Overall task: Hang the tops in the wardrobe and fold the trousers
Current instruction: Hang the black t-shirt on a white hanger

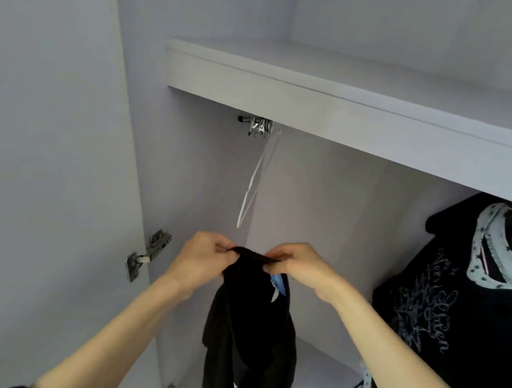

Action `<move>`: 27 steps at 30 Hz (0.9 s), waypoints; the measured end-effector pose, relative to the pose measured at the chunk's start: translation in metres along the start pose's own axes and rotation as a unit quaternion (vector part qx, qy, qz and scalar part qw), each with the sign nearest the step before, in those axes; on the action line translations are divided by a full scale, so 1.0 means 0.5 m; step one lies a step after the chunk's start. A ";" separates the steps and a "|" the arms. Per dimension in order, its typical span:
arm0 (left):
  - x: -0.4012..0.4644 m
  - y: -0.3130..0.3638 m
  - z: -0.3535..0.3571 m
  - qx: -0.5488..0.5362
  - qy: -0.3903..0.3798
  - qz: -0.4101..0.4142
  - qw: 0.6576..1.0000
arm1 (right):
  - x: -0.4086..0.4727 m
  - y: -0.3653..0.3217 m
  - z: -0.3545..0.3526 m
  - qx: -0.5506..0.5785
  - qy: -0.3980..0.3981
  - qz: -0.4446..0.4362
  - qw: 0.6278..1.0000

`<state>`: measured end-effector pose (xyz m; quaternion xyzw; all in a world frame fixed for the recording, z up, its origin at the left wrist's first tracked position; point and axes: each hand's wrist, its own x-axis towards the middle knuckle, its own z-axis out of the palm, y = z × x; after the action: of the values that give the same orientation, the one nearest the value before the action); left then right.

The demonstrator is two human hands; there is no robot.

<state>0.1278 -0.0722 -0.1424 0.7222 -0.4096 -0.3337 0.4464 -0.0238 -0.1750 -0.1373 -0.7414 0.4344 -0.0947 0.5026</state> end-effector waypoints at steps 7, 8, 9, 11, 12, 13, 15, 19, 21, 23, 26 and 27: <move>0.018 0.002 -0.067 -0.012 0.025 -0.018 0.999 | 0.107 -0.047 0.003 0.334 -0.002 0.001 0.942; 0.018 0.004 -0.075 -0.019 0.028 -0.019 0.999 | 0.127 -0.061 0.010 0.332 0.041 0.000 0.942; 0.019 0.005 -0.084 -0.027 0.033 -0.020 0.999 | 0.147 -0.074 0.019 0.314 0.072 -0.001 0.947; 0.018 0.007 -0.104 -0.046 0.043 -0.020 0.998 | 0.181 -0.093 0.037 0.289 0.092 0.003 0.953; 0.019 0.006 -0.117 -0.056 0.050 -0.020 0.997 | 0.198 -0.102 0.047 0.296 0.086 0.009 0.951; 0.018 0.008 -0.122 -0.066 0.052 -0.020 0.996 | 0.205 -0.105 0.048 0.314 0.073 0.015 0.947; 0.020 0.001 -0.142 -0.081 0.058 -0.024 0.995 | 0.222 -0.122 0.054 0.389 0.033 0.034 0.920; 0.029 -0.019 -0.165 -0.091 0.070 -0.038 0.993 | 0.243 -0.148 0.054 0.537 0.034 0.059 0.841; 0.033 -0.028 -0.170 -0.083 0.082 -0.044 0.992 | 0.251 -0.160 0.054 0.496 0.097 0.040 0.862; 0.037 -0.037 -0.169 -0.076 0.092 -0.048 0.992 | 0.250 -0.165 0.053 0.432 0.165 0.005 0.887; 0.037 -0.043 -0.163 -0.072 0.096 -0.054 0.991 | 0.232 -0.144 0.049 0.399 0.193 -0.026 0.896; 0.038 -0.044 -0.160 -0.071 0.094 -0.056 0.991 | 0.226 -0.131 0.047 0.380 0.199 -0.033 0.903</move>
<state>0.2102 -0.0535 -0.1345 0.7383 -0.3003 -0.3172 0.5139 0.0940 -0.2355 -0.1279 -0.4738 0.4316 -0.4147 0.6460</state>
